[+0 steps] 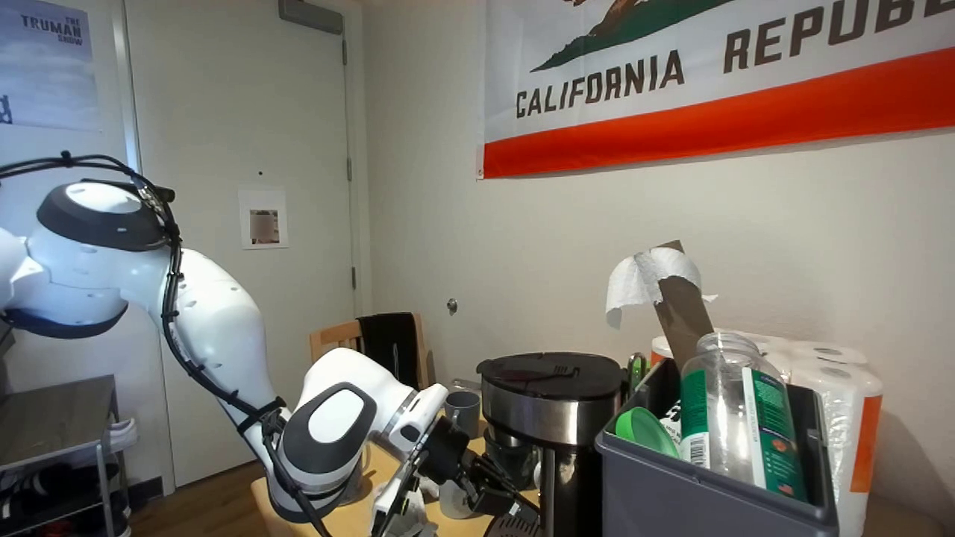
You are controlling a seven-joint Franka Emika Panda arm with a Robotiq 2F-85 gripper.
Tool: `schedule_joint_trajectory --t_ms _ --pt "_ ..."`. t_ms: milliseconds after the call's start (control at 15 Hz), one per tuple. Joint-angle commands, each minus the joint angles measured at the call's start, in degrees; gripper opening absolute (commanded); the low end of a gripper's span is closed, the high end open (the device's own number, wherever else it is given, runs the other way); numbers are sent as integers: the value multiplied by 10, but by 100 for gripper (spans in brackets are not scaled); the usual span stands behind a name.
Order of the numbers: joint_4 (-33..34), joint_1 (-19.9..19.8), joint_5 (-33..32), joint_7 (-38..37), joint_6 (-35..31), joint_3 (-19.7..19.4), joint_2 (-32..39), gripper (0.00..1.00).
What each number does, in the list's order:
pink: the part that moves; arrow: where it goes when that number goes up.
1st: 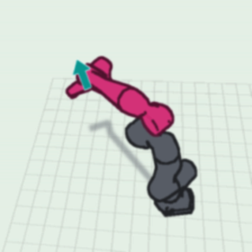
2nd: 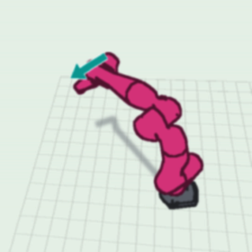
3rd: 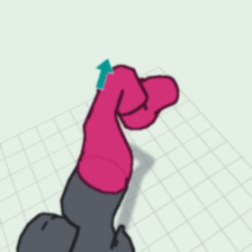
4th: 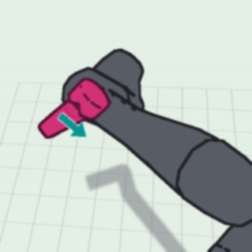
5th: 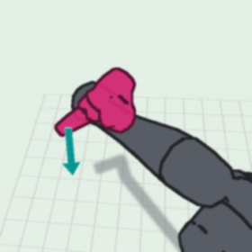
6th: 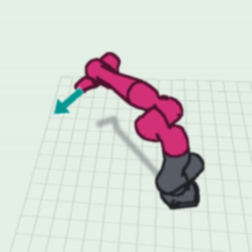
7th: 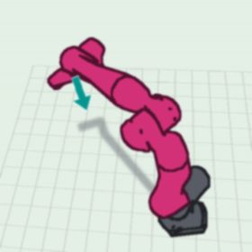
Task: Move the coffeemaker to the right
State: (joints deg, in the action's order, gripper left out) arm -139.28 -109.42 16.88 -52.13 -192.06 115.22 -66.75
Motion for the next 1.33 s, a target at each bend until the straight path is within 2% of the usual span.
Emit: schedule_joint_trajectory --t_ms 0,800,1267 --pt "20 -21 15 7 13 6 -19 0" --pt "-15 -18 -24 62 0 15 77 0" --pt "-61 -32 -83 189 -15 15 223 0"
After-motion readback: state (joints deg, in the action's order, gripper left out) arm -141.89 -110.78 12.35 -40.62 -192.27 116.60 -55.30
